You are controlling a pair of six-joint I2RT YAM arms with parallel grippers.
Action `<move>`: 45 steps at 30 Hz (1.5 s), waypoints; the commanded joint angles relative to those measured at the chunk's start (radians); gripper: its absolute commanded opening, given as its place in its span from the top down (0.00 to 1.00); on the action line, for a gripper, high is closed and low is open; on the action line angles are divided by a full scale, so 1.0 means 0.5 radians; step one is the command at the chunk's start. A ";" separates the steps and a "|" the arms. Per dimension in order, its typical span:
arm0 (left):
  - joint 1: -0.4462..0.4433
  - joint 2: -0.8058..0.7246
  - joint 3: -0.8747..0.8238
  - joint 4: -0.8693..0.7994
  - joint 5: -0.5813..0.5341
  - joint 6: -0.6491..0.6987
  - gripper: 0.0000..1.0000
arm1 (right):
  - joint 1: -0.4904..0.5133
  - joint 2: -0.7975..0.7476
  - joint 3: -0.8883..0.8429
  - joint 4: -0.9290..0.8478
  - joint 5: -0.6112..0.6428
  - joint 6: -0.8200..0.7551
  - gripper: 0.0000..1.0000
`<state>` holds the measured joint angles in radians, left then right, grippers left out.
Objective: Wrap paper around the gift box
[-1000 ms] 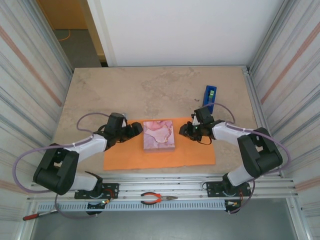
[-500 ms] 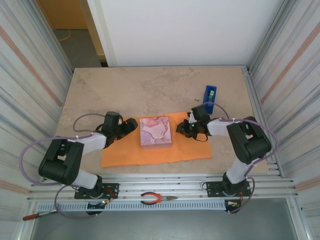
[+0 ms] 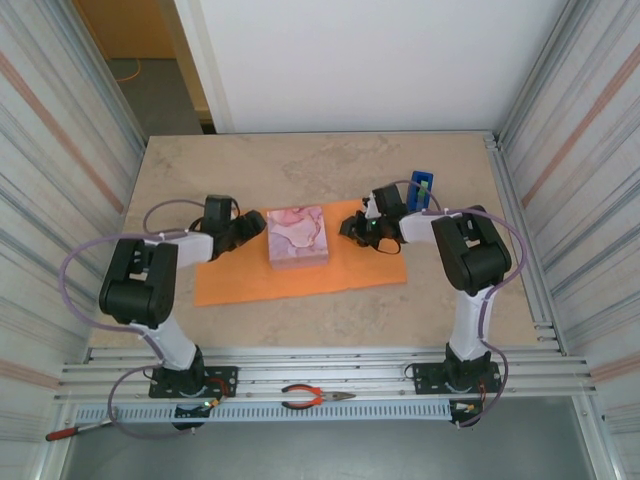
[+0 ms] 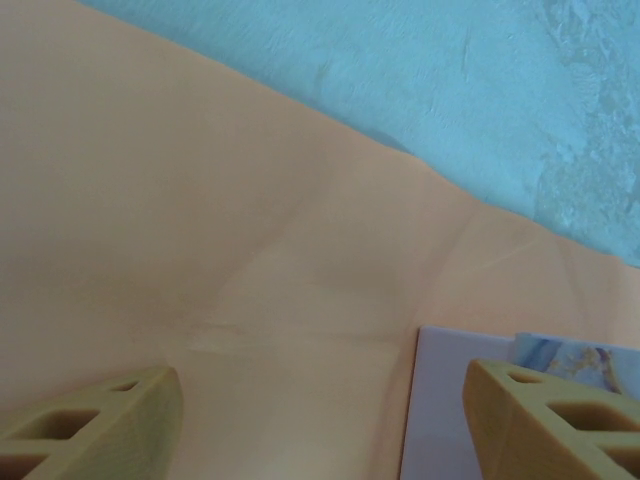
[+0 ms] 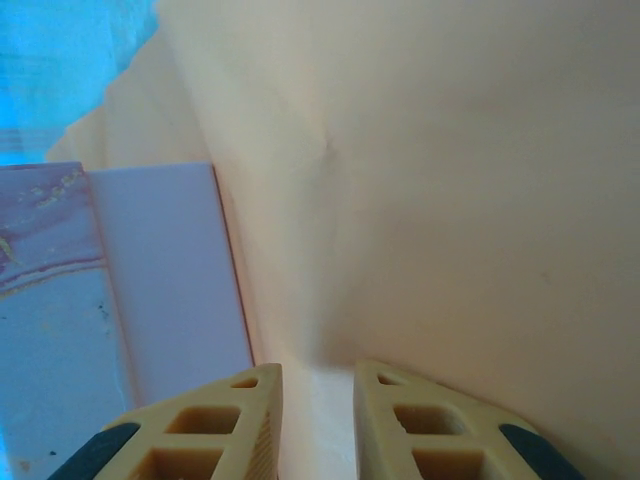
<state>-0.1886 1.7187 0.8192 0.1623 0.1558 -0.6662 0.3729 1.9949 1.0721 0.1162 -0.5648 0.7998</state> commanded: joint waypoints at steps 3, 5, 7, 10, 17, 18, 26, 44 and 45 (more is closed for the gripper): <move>0.021 0.047 0.230 -0.235 0.055 0.219 0.26 | -0.075 0.095 0.042 -0.126 0.075 -0.043 0.72; 0.024 -0.007 0.286 -0.275 0.099 0.267 0.25 | -0.081 0.011 0.043 -0.129 0.026 -0.058 0.69; 0.030 -0.092 0.306 -0.314 0.132 0.296 0.25 | -0.082 -0.109 0.039 -0.168 0.009 -0.076 0.63; 0.034 -0.237 0.283 -0.328 0.211 0.298 0.23 | -0.069 -0.279 0.022 -0.229 0.012 -0.079 0.46; -0.008 -0.511 -0.003 -0.211 0.418 0.077 0.22 | 0.047 -0.496 -0.028 -0.290 0.005 -0.075 0.34; -0.025 -0.540 -0.037 -0.197 0.417 0.055 0.22 | 0.066 -0.500 -0.029 -0.288 0.007 -0.070 0.33; -0.154 -0.537 -0.175 -0.095 0.394 -0.039 0.21 | 0.200 -0.381 0.053 -0.275 0.019 -0.038 0.30; -0.296 -0.283 -0.070 0.033 0.498 -0.053 0.39 | 0.280 -0.260 0.094 -0.247 0.014 -0.011 0.52; -0.303 -0.294 -0.067 0.034 0.495 -0.055 0.39 | 0.280 -0.274 0.091 -0.248 0.015 -0.009 0.54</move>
<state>-0.3298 1.5822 0.7544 0.1467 0.3832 -0.6895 0.5049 1.8679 1.0981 -0.0010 -0.5480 0.7853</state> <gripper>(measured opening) 0.613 0.475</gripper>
